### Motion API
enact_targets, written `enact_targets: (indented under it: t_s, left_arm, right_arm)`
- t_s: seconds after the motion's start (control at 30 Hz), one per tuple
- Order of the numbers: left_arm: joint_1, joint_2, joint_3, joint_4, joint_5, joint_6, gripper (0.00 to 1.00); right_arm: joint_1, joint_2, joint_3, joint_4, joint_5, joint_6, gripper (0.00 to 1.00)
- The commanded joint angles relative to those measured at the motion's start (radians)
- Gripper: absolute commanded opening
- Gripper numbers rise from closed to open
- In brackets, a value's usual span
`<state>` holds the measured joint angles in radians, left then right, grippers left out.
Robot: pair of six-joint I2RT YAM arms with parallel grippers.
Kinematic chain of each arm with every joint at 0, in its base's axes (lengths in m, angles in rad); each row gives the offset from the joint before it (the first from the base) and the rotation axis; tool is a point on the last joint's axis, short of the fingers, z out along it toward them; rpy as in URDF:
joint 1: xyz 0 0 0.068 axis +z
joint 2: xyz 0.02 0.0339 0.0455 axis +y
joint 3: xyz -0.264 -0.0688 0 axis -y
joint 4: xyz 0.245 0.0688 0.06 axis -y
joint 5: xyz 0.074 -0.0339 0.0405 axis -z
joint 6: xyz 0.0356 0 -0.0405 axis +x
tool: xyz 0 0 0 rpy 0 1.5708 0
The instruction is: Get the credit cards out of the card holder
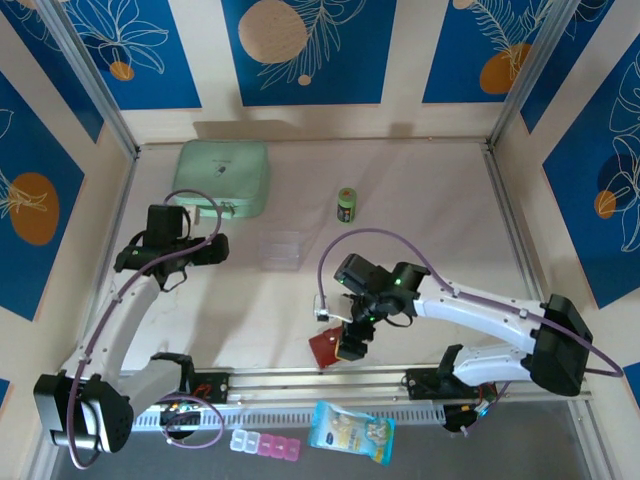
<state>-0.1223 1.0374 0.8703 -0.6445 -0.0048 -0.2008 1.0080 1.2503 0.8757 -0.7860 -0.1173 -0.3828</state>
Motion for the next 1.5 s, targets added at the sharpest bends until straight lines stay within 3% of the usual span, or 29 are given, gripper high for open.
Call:
enact_targets:
  t_s: [0.0,0.4,0.63,0.9,1.47]
  left_arm:
    - [-0.005,-0.015,-0.014,-0.006,0.000,0.015,1.00]
    - [-0.006,-0.019,-0.017,0.000,0.002,0.023,1.00]
    - [-0.006,-0.020,-0.021,0.004,0.013,0.022,1.00]
    - [-0.006,-0.016,-0.022,0.010,0.039,0.018,1.00]
    - [-0.006,-0.014,-0.030,0.017,0.066,0.014,1.00]
  right_arm:
    - [0.018,0.041,0.039,-0.038,-0.054,-0.226,0.86]
    - [0.082,0.264,0.059,0.071,0.049,-0.350,0.99]
    - [0.099,0.307,0.039,0.133,0.119,-0.384,0.99]
    - [0.106,0.332,0.019,0.151,0.104,-0.402,1.00]
    - [0.112,0.357,-0.021,0.212,0.166,-0.380,0.78]
